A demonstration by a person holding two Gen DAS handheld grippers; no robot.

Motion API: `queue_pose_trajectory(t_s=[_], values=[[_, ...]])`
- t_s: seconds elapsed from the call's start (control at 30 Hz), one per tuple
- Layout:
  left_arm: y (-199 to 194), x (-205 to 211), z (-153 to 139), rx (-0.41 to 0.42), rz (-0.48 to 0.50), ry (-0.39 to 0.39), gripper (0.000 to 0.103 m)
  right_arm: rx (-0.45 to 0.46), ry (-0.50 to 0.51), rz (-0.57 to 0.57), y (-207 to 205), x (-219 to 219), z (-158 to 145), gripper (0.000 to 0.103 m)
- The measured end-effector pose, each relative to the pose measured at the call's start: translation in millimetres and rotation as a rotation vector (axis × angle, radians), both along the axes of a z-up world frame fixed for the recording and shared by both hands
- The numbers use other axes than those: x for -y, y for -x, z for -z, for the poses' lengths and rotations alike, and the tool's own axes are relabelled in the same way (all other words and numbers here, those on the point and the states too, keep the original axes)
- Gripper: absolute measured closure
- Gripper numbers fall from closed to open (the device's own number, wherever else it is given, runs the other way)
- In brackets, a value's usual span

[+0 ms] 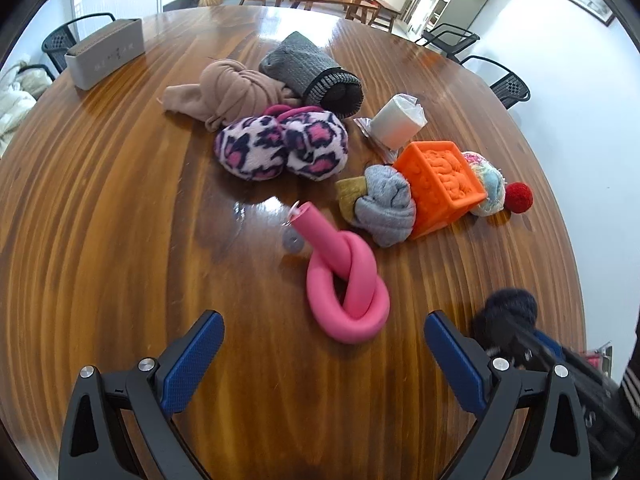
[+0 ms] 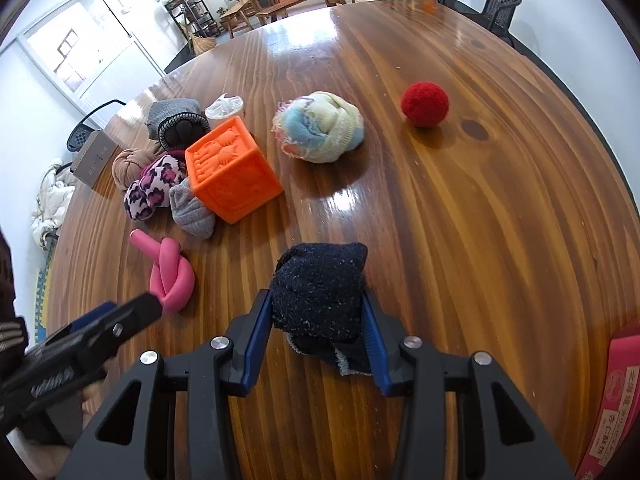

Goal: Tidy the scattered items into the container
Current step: 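Grasp the black glove with the right tool while the left tool grasps the pink foam knot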

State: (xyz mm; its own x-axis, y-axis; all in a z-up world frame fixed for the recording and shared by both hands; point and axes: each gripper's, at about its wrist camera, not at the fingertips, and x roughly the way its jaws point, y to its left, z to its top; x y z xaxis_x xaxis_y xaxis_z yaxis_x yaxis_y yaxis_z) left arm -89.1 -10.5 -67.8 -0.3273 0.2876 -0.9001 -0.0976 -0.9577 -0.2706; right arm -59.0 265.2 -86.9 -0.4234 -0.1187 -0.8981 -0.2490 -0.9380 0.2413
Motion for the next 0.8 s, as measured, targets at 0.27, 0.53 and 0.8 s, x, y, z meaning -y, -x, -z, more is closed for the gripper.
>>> queue_pose_trajectory(t_s=[0.27,0.53,0.8], values=[[11.6,-11.4,11.7,-0.02,-0.011,0.053,0.015,0.0,0.007,0.019,-10.6,-8.5,-2.6,0.056],[6.2,-25.5,7.8,-0.079,0.078,0.072,0.054,-0.01,0.001,0.019,-14.7,-7.6,-4.8,0.056],[-10.9,-17.4,-2.3,-0.094,0.066,0.094,0.054,-0.058,0.002,0.012,-22.0,-7.6,-20.1,0.056]])
